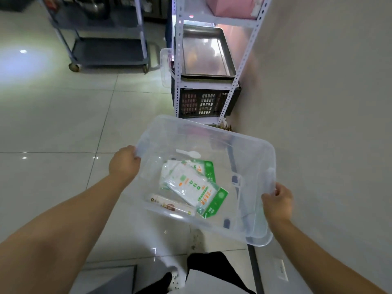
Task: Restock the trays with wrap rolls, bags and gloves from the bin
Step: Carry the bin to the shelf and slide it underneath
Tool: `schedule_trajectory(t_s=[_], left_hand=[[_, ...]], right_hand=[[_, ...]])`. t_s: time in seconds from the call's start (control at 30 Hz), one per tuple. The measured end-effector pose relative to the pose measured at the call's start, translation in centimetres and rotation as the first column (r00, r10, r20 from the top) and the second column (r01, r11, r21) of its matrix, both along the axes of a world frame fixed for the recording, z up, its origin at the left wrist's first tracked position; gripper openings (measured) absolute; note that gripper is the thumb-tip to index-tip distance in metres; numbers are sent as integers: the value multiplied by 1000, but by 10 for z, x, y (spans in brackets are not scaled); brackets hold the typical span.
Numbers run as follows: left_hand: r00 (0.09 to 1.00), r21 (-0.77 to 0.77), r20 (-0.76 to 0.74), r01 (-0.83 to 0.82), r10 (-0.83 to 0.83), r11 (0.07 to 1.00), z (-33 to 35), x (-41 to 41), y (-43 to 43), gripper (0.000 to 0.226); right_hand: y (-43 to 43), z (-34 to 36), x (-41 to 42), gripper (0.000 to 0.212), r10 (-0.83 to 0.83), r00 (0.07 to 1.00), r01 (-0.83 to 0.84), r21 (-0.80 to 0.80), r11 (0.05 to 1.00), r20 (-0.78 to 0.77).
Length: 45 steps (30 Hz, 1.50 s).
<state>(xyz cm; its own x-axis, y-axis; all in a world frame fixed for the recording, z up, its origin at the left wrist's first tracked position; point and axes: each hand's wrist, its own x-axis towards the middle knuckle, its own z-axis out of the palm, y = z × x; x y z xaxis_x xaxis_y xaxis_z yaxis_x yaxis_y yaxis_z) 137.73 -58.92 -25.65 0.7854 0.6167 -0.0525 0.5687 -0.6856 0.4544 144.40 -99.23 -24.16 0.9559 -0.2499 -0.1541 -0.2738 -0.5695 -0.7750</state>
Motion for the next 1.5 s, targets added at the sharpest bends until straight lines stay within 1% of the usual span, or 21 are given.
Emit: schedule_trajectory(t_s=[0.17,0.27,0.3,0.37,0.47,0.57,0.63,0.7,0.8,0.9,1.0,1.17,1.37,1.5], left_hand=[[986,-25,-68,-151,149,988,-16,36,63,37],[959,-53,-71,-278,274,959,-12,47,96,49],[946,-62,-69,-321,317,945,-10,49,107,52],[922,-85,-68,-386,382,918,-10,51,133,45],[879,-81,-60,-477,473,875,-13,47,176,34],[823,-74,-71,-567,563,820,-17,45,224,39],[791,-94,-89,-611,605,786,-22,46,265,33],[777,-125,-105,-630,621,767,-25,49,301,29],[759,-170,-107,-650,642,741,-24,60,365,35],[751,-192,-121,-659,649,727,-16,75,426,38],[749,-192,-108,-661,653,726,-7,96,480,37],[757,-192,-55,-648,651,737,-2,149,557,30],[774,-185,-72,-630,629,754,-12,242,637,35],[796,-185,-93,-604,598,775,-12,316,687,37]], right_hand=[[71,-18,87,18,142,990,-142,18,990,7],[122,-22,136,24,238,971,-238,15,971,1],[140,-23,151,22,272,962,-272,-1,962,-20],[177,-22,175,16,322,945,-325,-29,945,-61],[236,-19,208,26,413,908,-417,-54,907,-74],[304,-19,233,34,502,860,-507,-59,860,-87],[353,-23,247,33,525,847,-530,-61,846,-85],[395,-25,257,28,533,840,-539,-48,841,-107],[465,-32,272,18,545,823,-555,-23,831,-158],[530,-28,287,10,560,819,-569,-49,821,-124],[584,-24,307,14,560,818,-571,-68,818,-132],[655,-22,353,21,516,843,-525,-20,851,-152],[725,-26,438,28,493,853,-496,23,868,-172],[769,-35,507,20,486,857,-486,45,873,-170]])
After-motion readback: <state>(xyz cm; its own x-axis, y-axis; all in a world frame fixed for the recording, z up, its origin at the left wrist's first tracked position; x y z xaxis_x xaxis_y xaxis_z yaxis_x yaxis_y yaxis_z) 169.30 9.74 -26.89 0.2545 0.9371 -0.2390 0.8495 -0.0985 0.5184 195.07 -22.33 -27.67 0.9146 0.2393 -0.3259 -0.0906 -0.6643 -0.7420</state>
